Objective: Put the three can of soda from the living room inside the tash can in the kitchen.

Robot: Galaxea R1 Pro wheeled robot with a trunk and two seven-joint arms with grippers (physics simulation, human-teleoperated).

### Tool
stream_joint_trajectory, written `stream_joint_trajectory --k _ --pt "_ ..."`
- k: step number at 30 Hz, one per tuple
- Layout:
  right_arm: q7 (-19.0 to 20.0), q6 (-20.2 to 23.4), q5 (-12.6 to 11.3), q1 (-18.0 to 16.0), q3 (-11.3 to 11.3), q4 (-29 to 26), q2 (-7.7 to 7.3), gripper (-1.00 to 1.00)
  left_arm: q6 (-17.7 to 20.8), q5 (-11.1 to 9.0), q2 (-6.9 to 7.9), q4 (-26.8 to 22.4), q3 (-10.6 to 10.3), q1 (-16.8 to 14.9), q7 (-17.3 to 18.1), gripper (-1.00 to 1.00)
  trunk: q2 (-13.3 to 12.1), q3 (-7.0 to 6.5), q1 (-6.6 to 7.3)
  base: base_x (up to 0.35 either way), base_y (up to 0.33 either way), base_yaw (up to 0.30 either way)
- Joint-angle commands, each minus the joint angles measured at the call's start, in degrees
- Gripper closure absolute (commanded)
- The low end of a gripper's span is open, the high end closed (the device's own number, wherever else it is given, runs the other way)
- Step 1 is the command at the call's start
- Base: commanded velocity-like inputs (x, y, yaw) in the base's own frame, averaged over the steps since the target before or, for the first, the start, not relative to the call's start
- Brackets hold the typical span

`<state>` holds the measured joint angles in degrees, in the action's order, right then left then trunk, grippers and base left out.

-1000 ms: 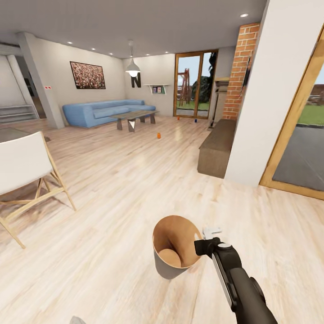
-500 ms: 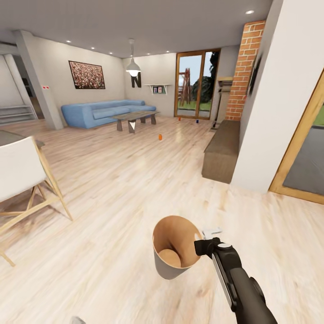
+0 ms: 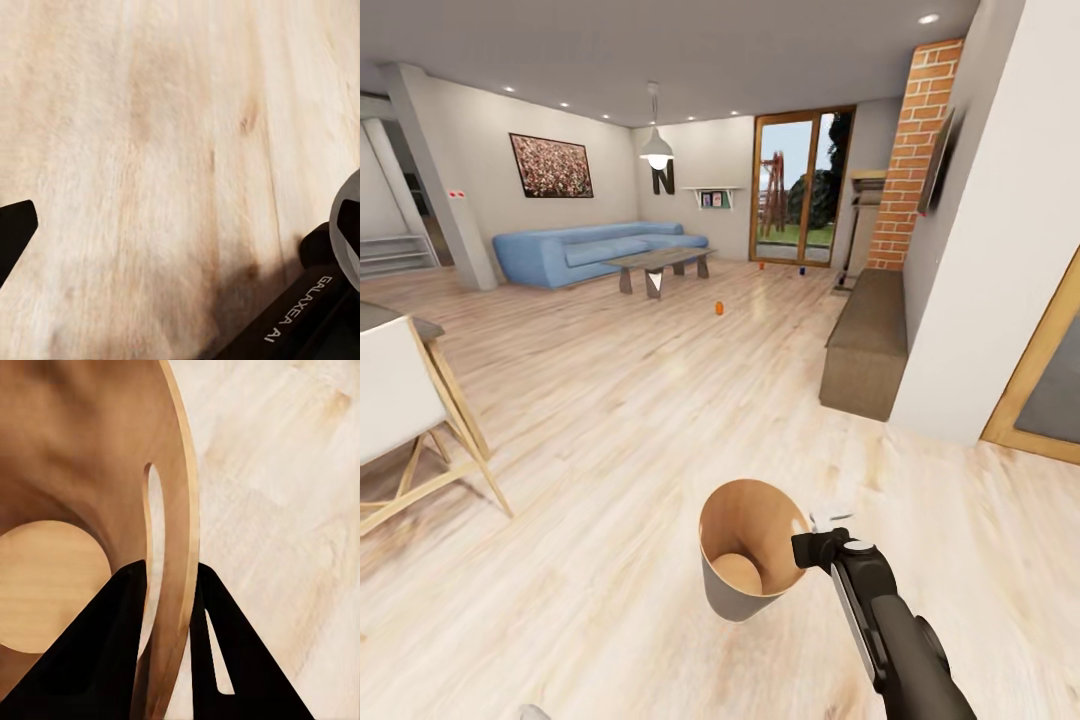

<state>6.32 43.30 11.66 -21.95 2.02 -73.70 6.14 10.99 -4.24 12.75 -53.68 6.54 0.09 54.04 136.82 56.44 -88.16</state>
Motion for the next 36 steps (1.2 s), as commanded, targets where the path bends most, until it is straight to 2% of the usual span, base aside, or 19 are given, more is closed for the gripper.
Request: stream_joint_trajectory --k 1,36 --pt "0.2 0.0 -0.8 0.0 0.0 0.0 0.01 1.00 0.0 0.0 0.00 0.0 0.0 0.0 0.0 -1.00 0.0 -0.01 0.00 0.337 0.097 0.000" --pt "0.2 0.0 -0.8 0.0 0.0 0.0 0.01 1.00 0.1 0.0 -0.01 0.0 0.0 0.0 0.0 -1.00 0.0 -0.01 0.00 0.337 0.097 0.000"
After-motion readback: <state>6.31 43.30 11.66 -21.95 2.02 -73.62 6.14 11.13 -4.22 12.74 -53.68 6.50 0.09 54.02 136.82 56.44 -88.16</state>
